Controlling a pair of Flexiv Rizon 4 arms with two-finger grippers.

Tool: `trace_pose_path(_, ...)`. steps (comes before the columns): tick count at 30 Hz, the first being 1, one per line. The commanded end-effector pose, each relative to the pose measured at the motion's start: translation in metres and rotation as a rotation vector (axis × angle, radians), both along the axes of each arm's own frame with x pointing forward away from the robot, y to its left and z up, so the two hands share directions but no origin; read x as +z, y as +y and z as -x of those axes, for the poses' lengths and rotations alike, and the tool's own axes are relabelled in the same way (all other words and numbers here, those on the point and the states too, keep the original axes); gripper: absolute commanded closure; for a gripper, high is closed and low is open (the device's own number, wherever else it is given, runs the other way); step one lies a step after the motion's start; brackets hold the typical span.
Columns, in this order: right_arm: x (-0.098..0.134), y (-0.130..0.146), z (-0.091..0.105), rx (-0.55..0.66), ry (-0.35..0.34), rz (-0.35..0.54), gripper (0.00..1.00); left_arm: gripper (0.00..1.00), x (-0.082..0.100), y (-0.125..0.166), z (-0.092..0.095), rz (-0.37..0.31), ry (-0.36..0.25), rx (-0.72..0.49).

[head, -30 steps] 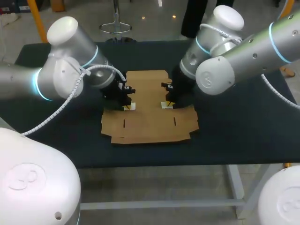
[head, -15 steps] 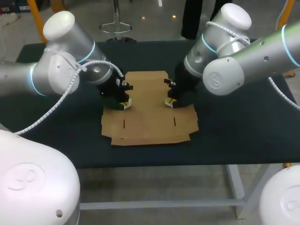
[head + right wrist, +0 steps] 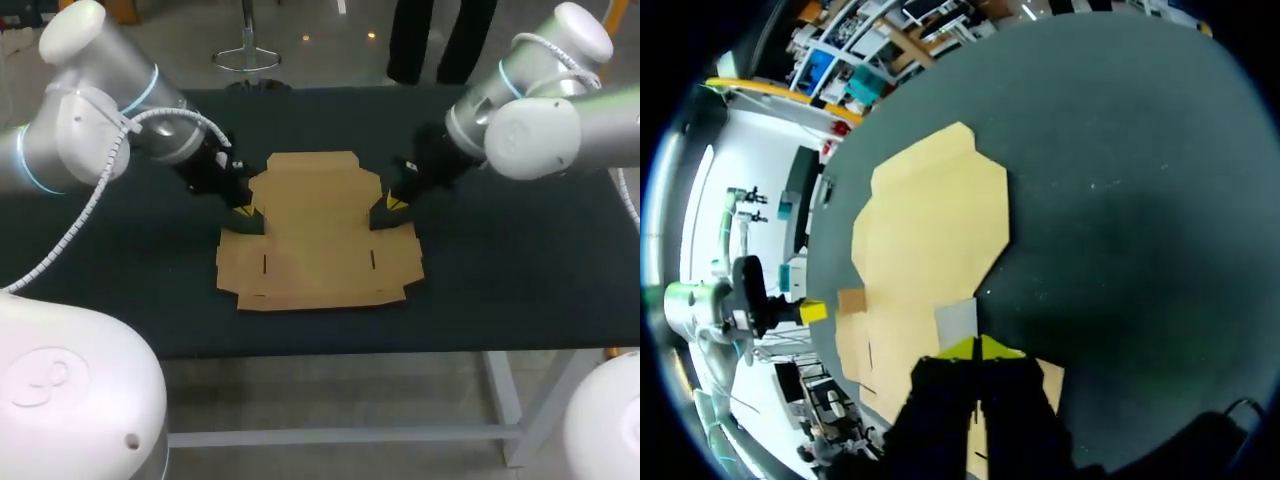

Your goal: Assemble the packaging by folding the flat box into shape, placing the metal phone stand inside, and closing the box properly

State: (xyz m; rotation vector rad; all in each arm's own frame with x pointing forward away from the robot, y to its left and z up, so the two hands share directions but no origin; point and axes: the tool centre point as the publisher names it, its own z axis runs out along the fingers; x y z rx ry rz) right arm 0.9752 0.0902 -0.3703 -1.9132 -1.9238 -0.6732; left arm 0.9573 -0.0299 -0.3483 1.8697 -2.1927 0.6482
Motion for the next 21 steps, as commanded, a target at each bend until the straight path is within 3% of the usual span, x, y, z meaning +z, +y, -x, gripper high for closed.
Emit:
trace_pose_path(1, 0.014, -0.014, -0.001, 0.037, 0.04, -0.087, 1.0, 1.0, 0.014, 0.011, 0.007, 0.006, 0.004, 0.007)
trace_pose_path(10, 0.042, -0.033, 0.02, 0.045, 0.024, -0.111, 1.0, 1.0, 0.044, 0.024, 0.036, 0.014, -0.007, 0.023)
trace_pose_path(21, 0.059, -0.06, 0.071, 0.07, 0.028, -0.112, 1.0, 1.0, 0.052, 0.031, 0.091, 0.073, -0.012, 0.053)
